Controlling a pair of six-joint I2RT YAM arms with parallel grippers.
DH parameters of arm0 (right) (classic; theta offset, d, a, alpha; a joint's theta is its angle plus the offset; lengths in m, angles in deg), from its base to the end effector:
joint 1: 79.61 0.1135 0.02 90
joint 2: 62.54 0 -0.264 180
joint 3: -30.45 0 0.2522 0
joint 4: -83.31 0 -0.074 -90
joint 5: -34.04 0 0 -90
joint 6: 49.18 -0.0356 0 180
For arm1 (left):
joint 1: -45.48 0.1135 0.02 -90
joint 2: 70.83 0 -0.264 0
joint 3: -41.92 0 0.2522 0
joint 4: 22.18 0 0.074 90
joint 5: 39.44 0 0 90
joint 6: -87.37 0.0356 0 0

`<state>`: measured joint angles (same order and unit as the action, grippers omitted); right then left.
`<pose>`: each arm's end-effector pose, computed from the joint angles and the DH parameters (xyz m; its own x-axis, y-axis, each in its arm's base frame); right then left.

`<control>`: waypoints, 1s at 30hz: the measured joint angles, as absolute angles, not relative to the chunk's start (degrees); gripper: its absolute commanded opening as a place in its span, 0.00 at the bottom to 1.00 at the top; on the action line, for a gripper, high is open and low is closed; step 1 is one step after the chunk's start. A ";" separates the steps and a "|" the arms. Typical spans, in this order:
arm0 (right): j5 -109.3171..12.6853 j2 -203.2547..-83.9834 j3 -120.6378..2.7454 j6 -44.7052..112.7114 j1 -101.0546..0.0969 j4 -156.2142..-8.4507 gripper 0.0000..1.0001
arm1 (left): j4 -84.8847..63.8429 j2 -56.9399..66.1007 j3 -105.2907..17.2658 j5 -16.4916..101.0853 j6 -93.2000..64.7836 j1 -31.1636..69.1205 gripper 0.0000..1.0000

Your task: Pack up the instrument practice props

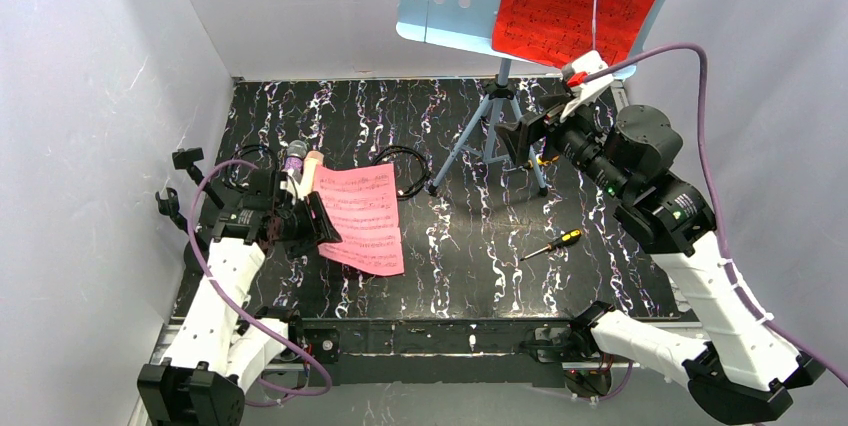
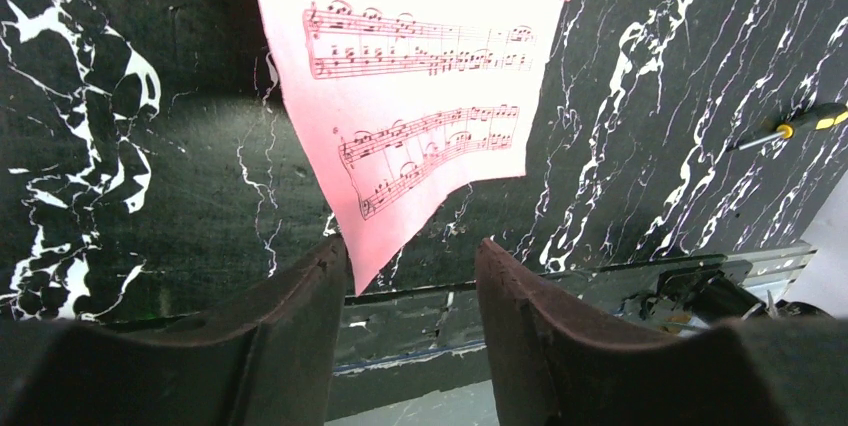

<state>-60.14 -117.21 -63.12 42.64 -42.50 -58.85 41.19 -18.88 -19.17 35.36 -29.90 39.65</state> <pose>0.1396 0.1024 0.4893 0.0320 -0.0155 -0.9994 -0.5429 0.8393 -0.0304 0.1678 -0.0265 0.2735 -0.8322 -0.3595 -0.4221 -0.1472 0.8772 -0.4569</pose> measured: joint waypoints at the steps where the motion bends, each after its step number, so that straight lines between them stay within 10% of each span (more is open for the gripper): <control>1: -60.69 -116.91 -62.69 42.73 -42.50 -58.76 0.99 | 41.54 -18.49 -20.49 35.40 -29.48 39.65 0.66; 30: -77.93 -107.84 -55.63 45.79 -42.50 -58.17 0.99 | 21.10 21.44 -41.10 41.61 -28.98 11.92 0.70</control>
